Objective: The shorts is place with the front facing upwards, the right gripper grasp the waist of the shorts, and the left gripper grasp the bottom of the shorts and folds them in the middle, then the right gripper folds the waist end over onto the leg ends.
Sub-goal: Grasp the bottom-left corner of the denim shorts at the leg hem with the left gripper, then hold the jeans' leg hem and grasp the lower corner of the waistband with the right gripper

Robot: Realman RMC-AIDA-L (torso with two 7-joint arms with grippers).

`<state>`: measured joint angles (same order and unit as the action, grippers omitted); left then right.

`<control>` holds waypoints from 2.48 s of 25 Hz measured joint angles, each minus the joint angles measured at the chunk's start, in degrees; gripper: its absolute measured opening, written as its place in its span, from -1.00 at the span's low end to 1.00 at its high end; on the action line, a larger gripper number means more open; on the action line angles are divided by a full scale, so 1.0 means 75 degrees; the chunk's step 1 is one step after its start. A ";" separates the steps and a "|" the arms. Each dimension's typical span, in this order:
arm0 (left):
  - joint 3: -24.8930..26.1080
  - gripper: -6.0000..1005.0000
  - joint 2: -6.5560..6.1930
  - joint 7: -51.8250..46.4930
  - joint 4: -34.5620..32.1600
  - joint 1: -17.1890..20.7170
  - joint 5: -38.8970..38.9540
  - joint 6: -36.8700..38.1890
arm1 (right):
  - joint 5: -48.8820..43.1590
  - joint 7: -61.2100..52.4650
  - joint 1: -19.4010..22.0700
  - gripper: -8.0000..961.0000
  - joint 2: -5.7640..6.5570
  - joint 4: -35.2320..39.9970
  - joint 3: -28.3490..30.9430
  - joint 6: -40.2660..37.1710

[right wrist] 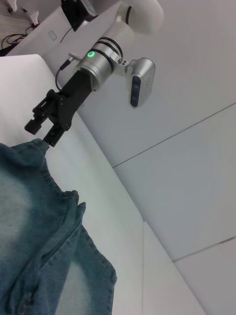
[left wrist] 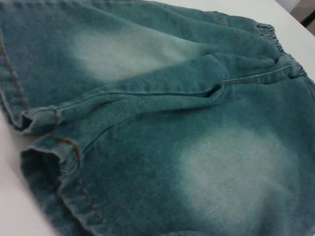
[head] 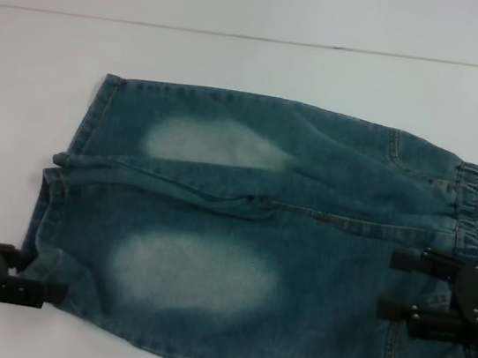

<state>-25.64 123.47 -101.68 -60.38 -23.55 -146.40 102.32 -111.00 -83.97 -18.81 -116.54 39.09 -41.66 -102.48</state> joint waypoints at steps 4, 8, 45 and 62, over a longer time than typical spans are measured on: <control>0.0013 0.43 -0.0183 0.0005 0.0350 -0.0117 0.0002 0.0139 | 0.0000 -0.0003 0.0000 0.97 0.0000 0.0003 0.0000 -0.0009; -0.0005 0.26 -0.0201 0.0028 0.0406 -0.0141 -0.0038 0.0157 | 0.0000 -0.0005 0.0000 0.97 0.0000 0.0003 0.0000 -0.0012; -0.0508 -0.95 0.0061 -0.0208 -0.0050 -0.0271 0.0168 -0.0043 | 0.0029 -0.3271 0.0400 0.97 0.1054 -0.0247 0.2172 -0.1511; -0.0514 -0.94 0.0072 -0.0413 -0.0517 -0.0341 0.0536 0.0316 | -0.2893 -0.5762 0.0167 0.97 0.1691 0.0069 0.3100 -0.1474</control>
<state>-29.49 124.01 -104.78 -64.25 -26.10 -142.38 104.68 -132.71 -127.18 -17.55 -103.86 39.61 -18.41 -113.54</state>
